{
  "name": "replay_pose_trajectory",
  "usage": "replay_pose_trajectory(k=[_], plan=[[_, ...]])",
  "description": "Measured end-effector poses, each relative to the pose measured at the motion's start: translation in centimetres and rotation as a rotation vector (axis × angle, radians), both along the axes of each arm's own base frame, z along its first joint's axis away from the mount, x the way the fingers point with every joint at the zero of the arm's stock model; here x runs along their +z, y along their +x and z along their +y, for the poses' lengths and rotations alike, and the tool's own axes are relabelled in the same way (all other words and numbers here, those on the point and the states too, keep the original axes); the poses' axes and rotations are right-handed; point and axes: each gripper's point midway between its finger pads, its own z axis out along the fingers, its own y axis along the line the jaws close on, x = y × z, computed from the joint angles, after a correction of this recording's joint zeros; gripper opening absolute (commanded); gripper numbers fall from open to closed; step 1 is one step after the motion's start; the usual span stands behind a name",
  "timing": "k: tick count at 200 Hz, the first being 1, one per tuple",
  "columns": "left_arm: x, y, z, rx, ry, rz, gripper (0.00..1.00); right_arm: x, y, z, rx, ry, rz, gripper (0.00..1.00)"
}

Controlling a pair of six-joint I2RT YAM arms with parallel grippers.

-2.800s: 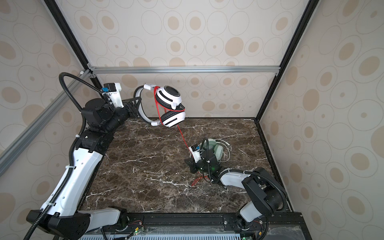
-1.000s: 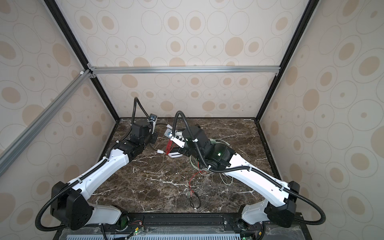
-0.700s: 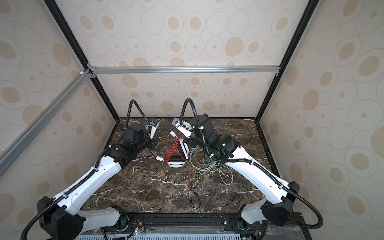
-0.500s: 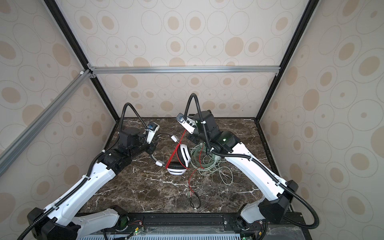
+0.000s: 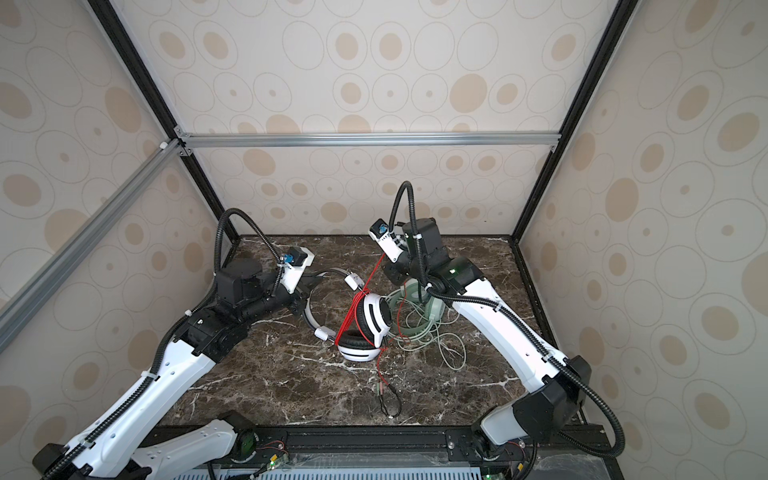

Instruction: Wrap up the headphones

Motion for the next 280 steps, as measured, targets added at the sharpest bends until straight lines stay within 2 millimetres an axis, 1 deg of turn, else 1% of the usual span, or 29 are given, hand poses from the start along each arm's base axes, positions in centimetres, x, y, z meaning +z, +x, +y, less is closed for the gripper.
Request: replay_pose_trajectory(k=[30,43,55,75,92,118,156,191,239,280], plan=[[1.3,-0.5,-0.3,-0.023,-0.034,-0.005,0.00,-1.9,-0.3,0.7,0.022,0.050,0.046,0.07],[2.4,-0.7,-0.5,-0.034,-0.057,-0.015,0.00,-2.7,-0.6,0.9,0.031,0.076,0.060,0.07],[3.8,-0.9,-0.6,-0.045,-0.084,-0.032,0.00,-3.2,-0.9,0.9,0.037,0.102,0.067,0.08],[6.6,-1.5,-0.9,-0.069,-0.135,-0.066,0.00,-3.2,-1.4,0.9,0.047,0.158,0.065,0.08],[8.9,-2.0,-1.0,-0.088,-0.180,-0.097,0.00,-2.6,-1.7,1.2,0.060,0.216,0.050,0.09],[11.4,-2.6,-1.1,-0.105,-0.239,-0.131,0.00,-2.3,-2.2,1.6,0.082,0.294,0.039,0.09],[12.9,-2.7,-1.0,-0.094,-0.293,-0.134,0.00,-3.1,-2.6,2.2,0.102,0.366,0.060,0.09],[14.7,-1.9,-0.9,-0.060,-0.349,-0.138,0.00,-3.9,-2.9,2.7,0.122,0.419,0.075,0.09],[17.2,0.0,-0.5,0.018,-0.422,-0.136,0.00,-6.7,-3.0,3.2,0.128,0.463,0.122,0.09],[18.3,1.6,-0.2,0.089,-0.466,-0.122,0.00,-8.7,-2.8,3.7,0.131,0.492,0.158,0.09]])
